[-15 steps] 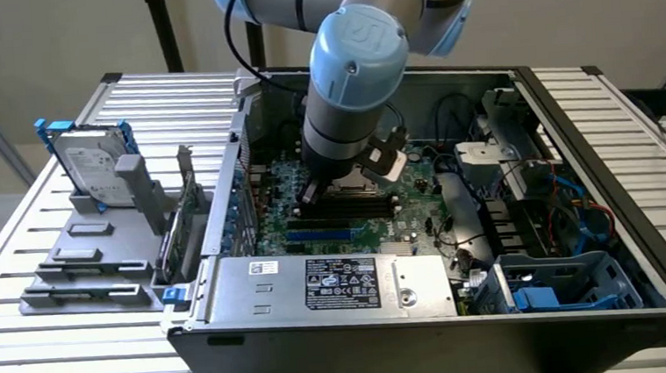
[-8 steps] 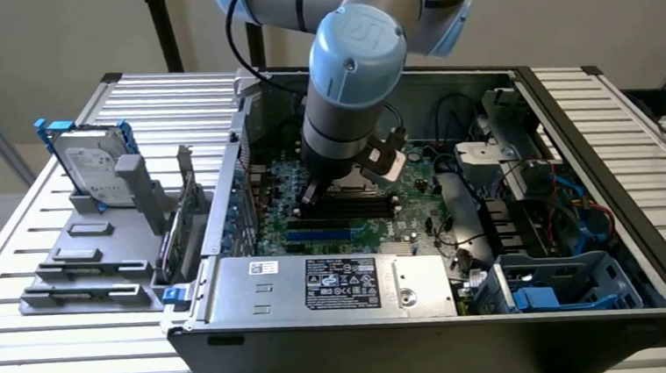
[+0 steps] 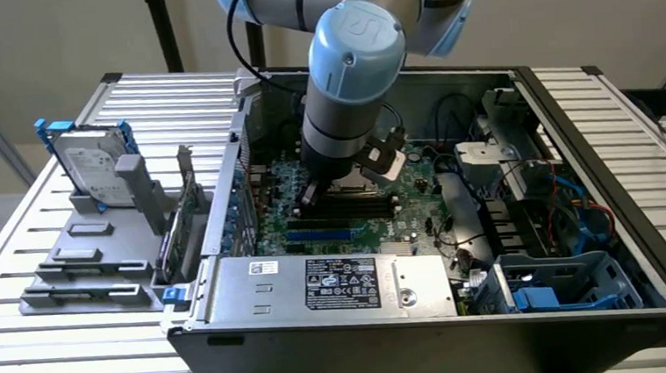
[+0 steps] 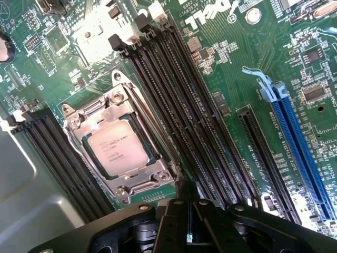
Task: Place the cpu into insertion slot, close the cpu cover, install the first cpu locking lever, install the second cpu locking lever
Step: 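Install the second cpu locking lever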
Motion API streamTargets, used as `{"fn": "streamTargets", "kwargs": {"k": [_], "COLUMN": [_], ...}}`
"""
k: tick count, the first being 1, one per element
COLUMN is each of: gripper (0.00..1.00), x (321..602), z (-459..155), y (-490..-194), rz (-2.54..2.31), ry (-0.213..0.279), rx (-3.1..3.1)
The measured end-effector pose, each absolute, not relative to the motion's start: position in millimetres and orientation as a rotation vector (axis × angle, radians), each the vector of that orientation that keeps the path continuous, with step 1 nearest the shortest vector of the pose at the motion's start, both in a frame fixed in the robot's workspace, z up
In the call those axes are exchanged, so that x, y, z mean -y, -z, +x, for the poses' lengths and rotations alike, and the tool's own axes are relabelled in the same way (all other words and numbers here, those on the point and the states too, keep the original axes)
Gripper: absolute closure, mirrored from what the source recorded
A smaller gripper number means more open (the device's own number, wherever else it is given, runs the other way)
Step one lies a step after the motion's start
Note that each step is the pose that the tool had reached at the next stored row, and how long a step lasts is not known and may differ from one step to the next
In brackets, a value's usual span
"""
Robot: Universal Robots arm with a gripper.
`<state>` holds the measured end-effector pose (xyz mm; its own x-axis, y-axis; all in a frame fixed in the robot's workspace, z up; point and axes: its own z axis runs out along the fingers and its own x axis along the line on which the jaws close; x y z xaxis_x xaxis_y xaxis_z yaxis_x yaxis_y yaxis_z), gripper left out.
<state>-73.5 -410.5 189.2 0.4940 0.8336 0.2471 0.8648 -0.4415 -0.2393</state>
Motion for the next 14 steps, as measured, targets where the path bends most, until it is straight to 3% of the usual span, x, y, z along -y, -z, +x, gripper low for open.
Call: {"fn": "streamTargets", "kwargs": {"k": [14], "gripper": [0.89], "x": [410], "z": [-74], "y": [-212], "rz": [-2.418], "ry": [0.125], "rx": [1.428]}}
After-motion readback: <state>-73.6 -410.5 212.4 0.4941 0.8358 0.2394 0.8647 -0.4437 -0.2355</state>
